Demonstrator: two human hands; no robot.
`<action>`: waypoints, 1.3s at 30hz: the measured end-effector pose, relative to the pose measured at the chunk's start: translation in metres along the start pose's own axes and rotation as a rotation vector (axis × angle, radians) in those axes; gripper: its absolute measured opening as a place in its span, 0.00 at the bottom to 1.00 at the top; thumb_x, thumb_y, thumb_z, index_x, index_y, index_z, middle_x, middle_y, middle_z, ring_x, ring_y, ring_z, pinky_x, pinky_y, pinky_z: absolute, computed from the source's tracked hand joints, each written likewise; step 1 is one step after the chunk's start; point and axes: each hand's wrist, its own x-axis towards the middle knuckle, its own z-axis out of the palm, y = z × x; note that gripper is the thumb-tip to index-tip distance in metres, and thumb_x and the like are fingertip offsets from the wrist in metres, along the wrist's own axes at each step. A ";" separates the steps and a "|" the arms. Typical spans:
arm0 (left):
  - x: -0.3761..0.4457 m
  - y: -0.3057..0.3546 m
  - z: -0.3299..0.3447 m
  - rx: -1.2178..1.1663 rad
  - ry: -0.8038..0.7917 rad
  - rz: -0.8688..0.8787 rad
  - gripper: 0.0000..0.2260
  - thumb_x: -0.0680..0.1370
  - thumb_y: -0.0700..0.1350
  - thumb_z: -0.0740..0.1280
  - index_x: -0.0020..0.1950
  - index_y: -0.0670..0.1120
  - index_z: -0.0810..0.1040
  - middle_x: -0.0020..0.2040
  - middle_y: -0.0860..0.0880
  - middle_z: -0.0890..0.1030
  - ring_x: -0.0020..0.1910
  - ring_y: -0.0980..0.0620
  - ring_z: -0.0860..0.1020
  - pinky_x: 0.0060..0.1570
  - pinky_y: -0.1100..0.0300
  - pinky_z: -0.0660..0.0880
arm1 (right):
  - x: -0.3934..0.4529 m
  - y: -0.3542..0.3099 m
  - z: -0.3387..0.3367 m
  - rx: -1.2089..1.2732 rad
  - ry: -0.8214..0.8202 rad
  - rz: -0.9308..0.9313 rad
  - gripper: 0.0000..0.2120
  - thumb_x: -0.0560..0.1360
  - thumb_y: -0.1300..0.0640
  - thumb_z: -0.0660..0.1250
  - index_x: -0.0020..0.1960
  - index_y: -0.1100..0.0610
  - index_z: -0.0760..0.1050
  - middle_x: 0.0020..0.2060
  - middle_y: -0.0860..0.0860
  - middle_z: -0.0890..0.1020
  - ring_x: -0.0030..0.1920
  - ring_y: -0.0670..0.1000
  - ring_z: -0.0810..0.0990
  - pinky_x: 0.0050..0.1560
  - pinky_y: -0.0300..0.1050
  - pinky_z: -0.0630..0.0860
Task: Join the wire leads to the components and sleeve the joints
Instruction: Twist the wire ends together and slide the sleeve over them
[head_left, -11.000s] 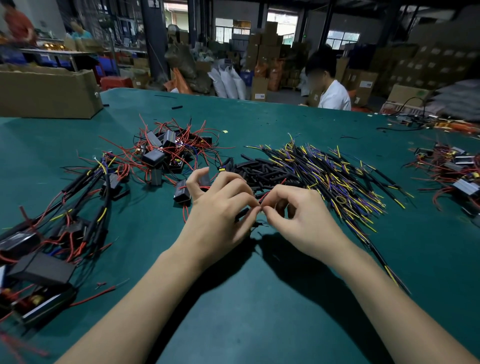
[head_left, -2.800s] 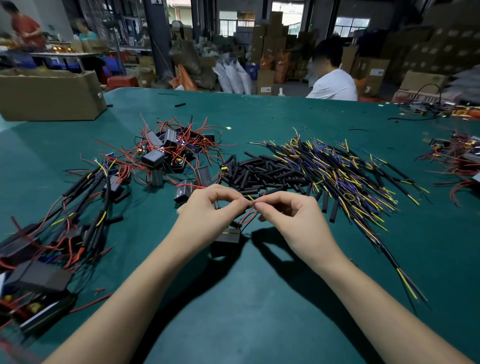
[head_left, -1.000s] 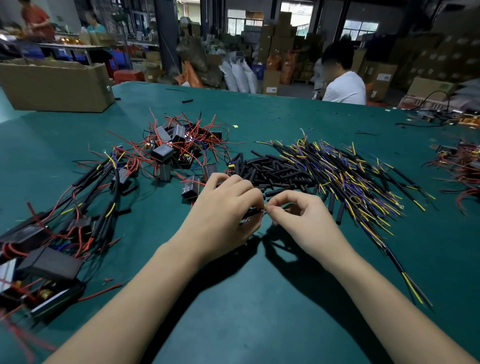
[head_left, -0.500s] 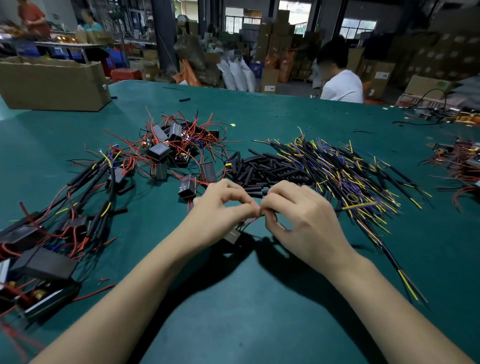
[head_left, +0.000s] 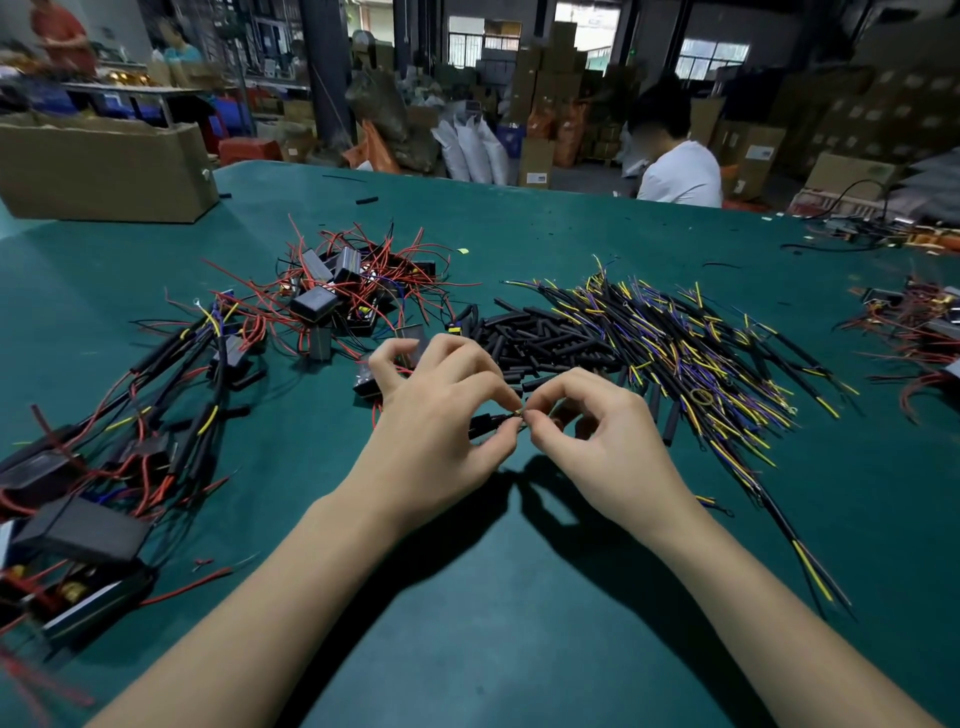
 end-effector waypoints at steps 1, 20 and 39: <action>0.000 0.000 0.000 -0.001 0.000 0.010 0.03 0.72 0.51 0.70 0.42 0.52 0.81 0.44 0.56 0.78 0.55 0.51 0.76 0.57 0.47 0.55 | 0.000 0.000 0.000 -0.003 -0.004 -0.006 0.06 0.71 0.67 0.70 0.38 0.58 0.78 0.35 0.46 0.78 0.36 0.43 0.74 0.36 0.28 0.66; 0.000 -0.009 0.006 -0.008 -0.095 -0.087 0.05 0.74 0.53 0.70 0.44 0.57 0.74 0.45 0.58 0.75 0.54 0.57 0.70 0.54 0.57 0.52 | 0.001 0.009 0.000 -0.093 0.045 -0.034 0.06 0.71 0.66 0.70 0.38 0.58 0.77 0.37 0.48 0.78 0.37 0.45 0.76 0.41 0.32 0.69; -0.002 -0.009 0.014 -0.098 -0.018 -0.102 0.05 0.73 0.54 0.69 0.48 0.58 0.79 0.43 0.58 0.73 0.51 0.60 0.69 0.50 0.57 0.52 | 0.002 0.011 0.000 0.066 -0.025 0.046 0.08 0.73 0.67 0.69 0.38 0.55 0.77 0.39 0.47 0.77 0.40 0.44 0.75 0.39 0.35 0.69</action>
